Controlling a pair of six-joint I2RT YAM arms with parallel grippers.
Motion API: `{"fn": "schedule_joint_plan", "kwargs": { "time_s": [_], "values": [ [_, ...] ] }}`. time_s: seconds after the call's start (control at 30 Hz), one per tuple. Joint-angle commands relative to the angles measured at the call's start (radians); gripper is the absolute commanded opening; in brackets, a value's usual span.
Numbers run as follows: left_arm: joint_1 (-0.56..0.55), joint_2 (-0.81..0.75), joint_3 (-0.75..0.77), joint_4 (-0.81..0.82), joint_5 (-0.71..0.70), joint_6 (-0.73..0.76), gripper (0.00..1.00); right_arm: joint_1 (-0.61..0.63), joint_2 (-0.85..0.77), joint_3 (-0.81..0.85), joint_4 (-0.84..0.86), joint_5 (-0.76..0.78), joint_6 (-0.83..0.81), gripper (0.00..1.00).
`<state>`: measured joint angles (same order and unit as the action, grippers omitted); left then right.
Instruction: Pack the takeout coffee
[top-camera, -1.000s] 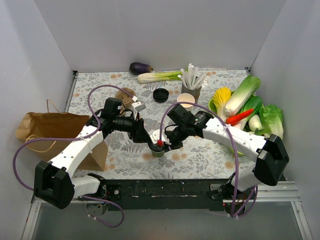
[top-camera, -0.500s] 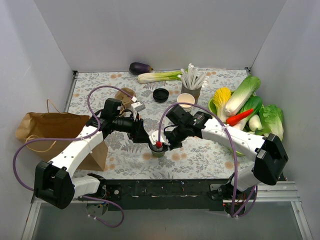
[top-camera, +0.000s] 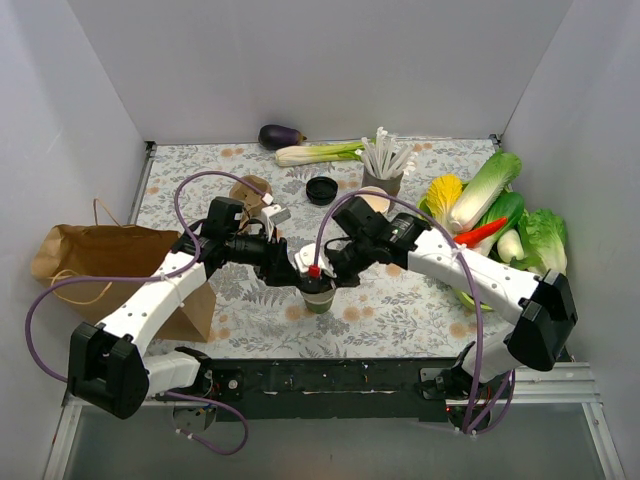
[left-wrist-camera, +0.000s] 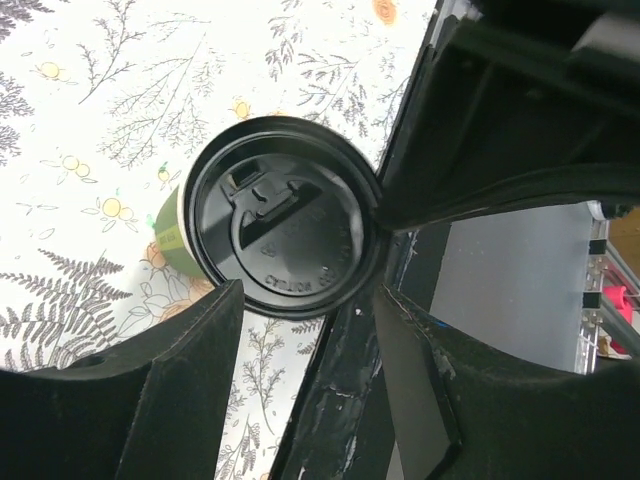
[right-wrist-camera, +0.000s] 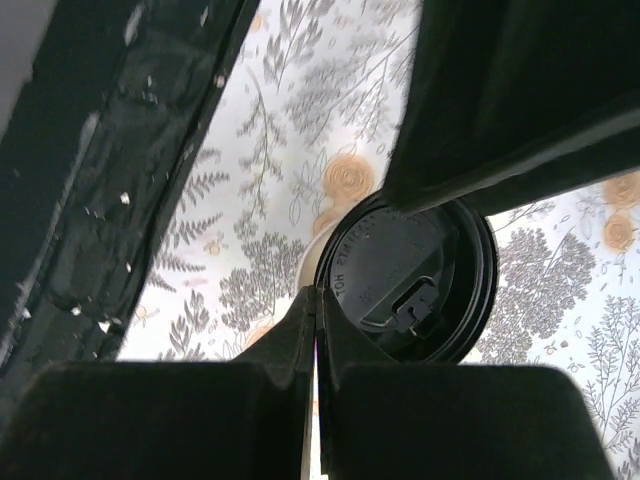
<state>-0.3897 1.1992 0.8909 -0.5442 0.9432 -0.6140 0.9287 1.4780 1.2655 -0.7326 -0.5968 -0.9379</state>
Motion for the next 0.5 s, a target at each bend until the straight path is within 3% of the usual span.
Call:
{"fn": "schedule_joint_plan", "kwargs": {
  "time_s": [0.0, 0.07, 0.13, 0.23, 0.27, 0.3, 0.33, 0.4, 0.47],
  "values": [
    [0.003, -0.055, 0.023, -0.023, -0.040, 0.034, 0.55, -0.057, -0.044, 0.093, 0.012, -0.127, 0.186, 0.01],
    [0.005, -0.079, 0.016, -0.014, -0.055, 0.034, 0.56, -0.100, -0.041, 0.094, 0.060, -0.223, 0.272, 0.01],
    [0.003, -0.105, 0.002, 0.006, -0.079, 0.030, 0.57, -0.186, -0.035, 0.071, 0.126, -0.305, 0.465, 0.01],
    [0.003, -0.124, -0.032, 0.032, -0.107, 0.033, 0.60, -0.306, -0.018, -0.067, 0.420, -0.518, 0.874, 0.01],
    [0.003, -0.127, -0.043, 0.033, -0.106, 0.034, 0.62, -0.327, -0.015, -0.116, 0.644, -0.616, 0.996, 0.01],
    [0.005, -0.125, -0.043, 0.036, -0.104, 0.037, 0.64, -0.359, -0.010, -0.226, 0.811, -0.651, 1.270, 0.01],
    [0.003, -0.122, -0.044, 0.038, -0.103, 0.037, 0.66, -0.370, -0.005, -0.276, 0.949, -0.678, 1.392, 0.01],
    [0.005, -0.110, -0.043, 0.047, -0.100, 0.037, 0.71, -0.387, 0.014, -0.363, 1.246, -0.721, 1.589, 0.01],
    [0.005, -0.098, -0.046, 0.058, -0.101, 0.033, 0.72, -0.387, 0.027, -0.359, 1.248, -0.742, 1.625, 0.01]
  ]
}}
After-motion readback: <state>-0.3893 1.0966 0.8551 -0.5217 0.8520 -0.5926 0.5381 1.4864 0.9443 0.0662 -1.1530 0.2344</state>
